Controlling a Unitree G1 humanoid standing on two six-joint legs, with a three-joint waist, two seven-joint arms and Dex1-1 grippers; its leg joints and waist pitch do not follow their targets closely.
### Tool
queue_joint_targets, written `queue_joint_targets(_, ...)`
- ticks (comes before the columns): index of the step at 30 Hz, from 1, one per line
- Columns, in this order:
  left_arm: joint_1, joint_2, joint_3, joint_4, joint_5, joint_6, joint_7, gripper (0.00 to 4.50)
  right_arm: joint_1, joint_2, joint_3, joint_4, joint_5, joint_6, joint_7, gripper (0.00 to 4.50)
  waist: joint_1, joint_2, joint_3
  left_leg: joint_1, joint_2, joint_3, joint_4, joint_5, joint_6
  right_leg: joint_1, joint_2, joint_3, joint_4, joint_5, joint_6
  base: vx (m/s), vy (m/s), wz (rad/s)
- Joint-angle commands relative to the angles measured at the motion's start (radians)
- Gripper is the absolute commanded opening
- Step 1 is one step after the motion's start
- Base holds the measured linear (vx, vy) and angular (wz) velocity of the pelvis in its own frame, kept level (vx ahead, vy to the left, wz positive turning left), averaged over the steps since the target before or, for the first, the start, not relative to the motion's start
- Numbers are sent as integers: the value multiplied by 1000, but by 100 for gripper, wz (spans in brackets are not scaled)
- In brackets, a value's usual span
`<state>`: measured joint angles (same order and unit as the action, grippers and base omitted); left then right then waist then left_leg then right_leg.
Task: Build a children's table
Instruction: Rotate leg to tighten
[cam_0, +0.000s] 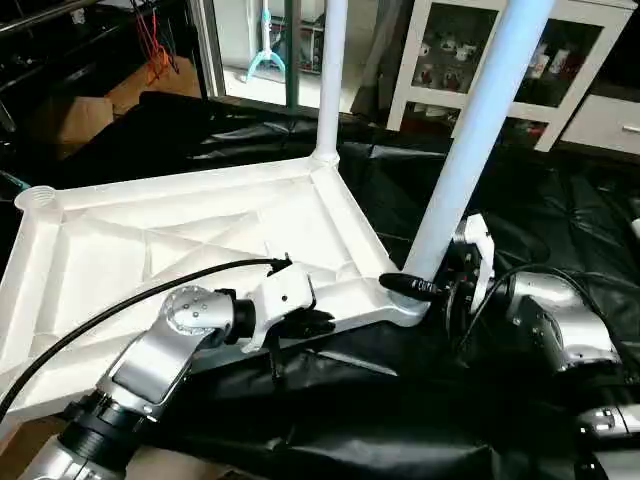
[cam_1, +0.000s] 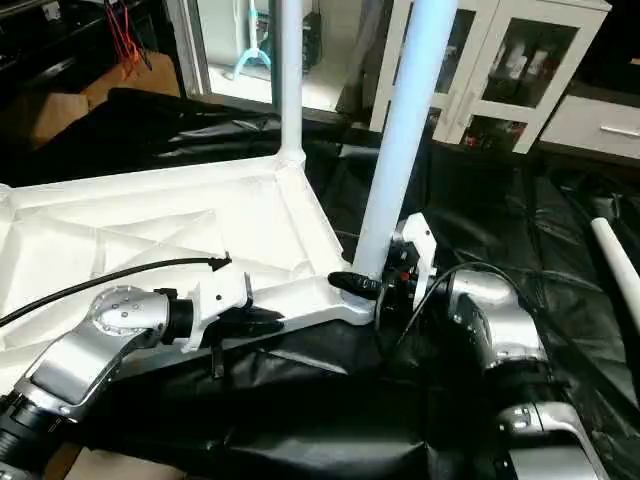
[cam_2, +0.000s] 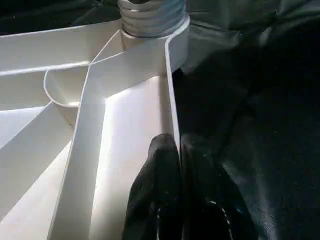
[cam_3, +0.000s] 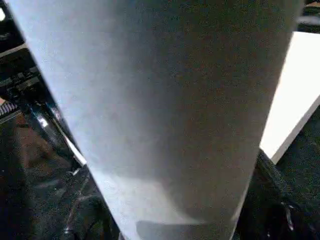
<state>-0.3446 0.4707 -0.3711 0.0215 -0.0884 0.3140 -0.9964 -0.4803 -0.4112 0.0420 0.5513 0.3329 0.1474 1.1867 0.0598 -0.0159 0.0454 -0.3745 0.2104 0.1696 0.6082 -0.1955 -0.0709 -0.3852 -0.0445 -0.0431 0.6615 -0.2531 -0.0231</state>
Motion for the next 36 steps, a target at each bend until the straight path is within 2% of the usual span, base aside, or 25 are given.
queue_joint_targets(1,9,19,-6,-21,-26,-33,-49,0,7,-34,-55,10,30,31,-10,226,-5,-1,-59,12,22,1,-55,-35,79,55,-73,46,-74,159,-251,0,0,0)
queue_joint_targets(6,2,16,-4,7,12,-27,-7,0,26,5,-59,38,-34,3,-175,223,-8,0,-55,11,19,0,-58,-57,56,53,-73,47,-78,123,-239,0,0,0)
queue_joint_targets(7,-8,-7,0,16,27,14,40,0,27,49,-85,69,-73,-3,-358,218,-12,4,-52,12,21,-1,-61,-61,38,50,-74,48,-79,101,-236,0,0,0)
queue_joint_targets(9,-28,-52,5,32,48,81,116,0,22,110,-120,114,-103,-7,-575,212,-19,7,-53,14,19,-1,-64,-71,12,51,-73,48,-82,73,-231,0,0,0)
queue_joint_targets(10,-34,-64,6,36,55,100,137,0,20,123,-128,125,-111,-10,-627,210,-22,6,-52,15,20,0,-65,-74,3,50,-73,49,-83,68,-228,0,0,0)
queue_joint_targets(11,-57,-118,23,64,81,166,237,0,10,171,-167,163,-102,-2,-772,209,-27,10,-53,16,19,0,-65,-79,-15,50,-73,51,-83,62,-230,0,0,0)
queue_joint_targets(13,-86,-201,51,101,108,269,373,0,-1,242,-220,212,-79,4,-957,208,-32,11,-52,22,21,-1,-68,-100,-36,47,-74,50,-87,30,-235,0,0,0)
queue_joint_targets(15,-109,-275,54,124,114,325,441,0,-2,319,-235,236,-73,-16,-1074,207,-30,10,-54,16,16,-1,-67,-106,-38,53,-72,52,-88,46,-214,0,0,0)
queue_joint_targets(17,-116,-294,45,132,116,322,450,0,-1,345,-226,239,-82,-29,-1095,207,-31,6,-54,15,13,-3,-68,-105,-34,53,-69,51,-90,76,-194,0,0,0)
queue_joint_targets(18,-121,-307,39,137,119,322,458,0,-1,361,-220,241,-92,-37,-1115,207,-30,7,-55,15,13,-3,-68,-109,-34,54,-69,51,-90,79,-189,0,0,0)
queue_joint_targets(19,-129,-329,21,146,123,302,457,0,-4,401,-206,241,-85,-45,-1093,207,-32,0,-54,15,14,-3,-69,-120,-32,52,-68,51,-92,80,-180,0,0,0)
queue_joint_targets(21,-130,-337,-7,144,129,268,436,0,-14,436,-161,227,-85,-61,-992,207,-32,3,-53,16,15,-4,-71,-147,-29,51,-68,50,-94,59,-173,0,0,0)
queue_joint_targets(22,-130,-337,-7,144,129,268,436,0,-14,436,-161,227,-85,-61,-992,207,-32,2,-54,16,17,-6,-73,-154,-29,52,-68,50,-94,56,-170,0,0,0)
queue_joint_targets(23,-125,-323,-15,137,132,262,424,0,-16,429,-136,208,-87,-65,-928,207,-32,3,-54,16,17,-6,-73,-155,-28,51,-68,49,-94,62,-171,0,0,0)
queue_joint_targets(24,-118,-298,-25,134,140,247,409,0,-18,415,-113,184,-79,-61,-848,242,-32,2,-54,15,17,-6,-73,-154,-26,53,-68,50,-94,68,-170,0,0,0)
queue_joint_targets(25,-113,-285,-28,131,139,232,394,0,-18,404,-111,176,-76,-68,-827,242,-34,1,-55,12,17,-8,-73,-146,-22,56,-69,50,-92,84,-171,0,0,0)
queue_joint_targets(26,-105,-260,-33,127,139,206,370,0,-20,384,-108,163,-72,-79,-794,277,-35,1,-56,13,17,-7,-72,-136,-15,56,-68,50,-90,111,-177,0,0,0)
queue_joint_targets(27,-97,-237,-38,125,142,183,351,0,-22,364,-109,153,-70,-86,-768,280,-34,0,-59,11,17,-8,-71,-119,-3,62,-70,50,-87,149,-184,0,0,0)
queue_joint_targets(29,-68,-162,-55,111,139,64,257,0,-25,300,-110,127,-65,-110,-676,288,-35,1,-60,9,17,-8,-70,-98,19,62,-71,49,-86,182,-202,0,0,0)
queue_joint_targets(31,-27,-87,-64,76,111,-28,138,0,-19,235,-113,87,-45,-107,-549,312,-35,1,-58,7,17,-8,-70,-93,32,65,-70,48,-87,184,-211,0,0,0)
queue_joint_targets(32,-11,-52,-68,63,106,-44,99,0,-14,196,-106,71,-45,-110,-484,323,-36,1,-59,7,19,-7,-68,-95,37,64,-70,49,-86,183,-214,0,0,0)
queue_joint_targets(33,5,-16,-69,56,102,-57,71,0,-8,148,-96,58,-54,-116,-412,328,-34,8,-60,12,23,-5,-68,-78,50,60,-69,47,-81,205,-227,0,0,0)
queue_joint_targets(34,14,4,-64,55,98,-65,58,0,-3,111,-90,49,-58,-118,-361,328,-33,8,-59,11,24,-5,-68,-67,53,60,-68,47,-80,216,-231,0,0,0)
queue_joint_targets(35,18,12,-59,57,95,-71,54,0,1,90,-91,40,-50,-107,-327,328,-28,10,-61,17,24,-2,-65,-51,58,58,-66,47,-78,244,-240,0,0,0)
queue_joint_targets(36,21,19,-56,60,93,-78,52,0,3,77,-93,36,-43,-98,-301,328,-25,9,-61,15,24,-1,-65,-33,64,59,-68,47,-74,270,-249,0,0,0)
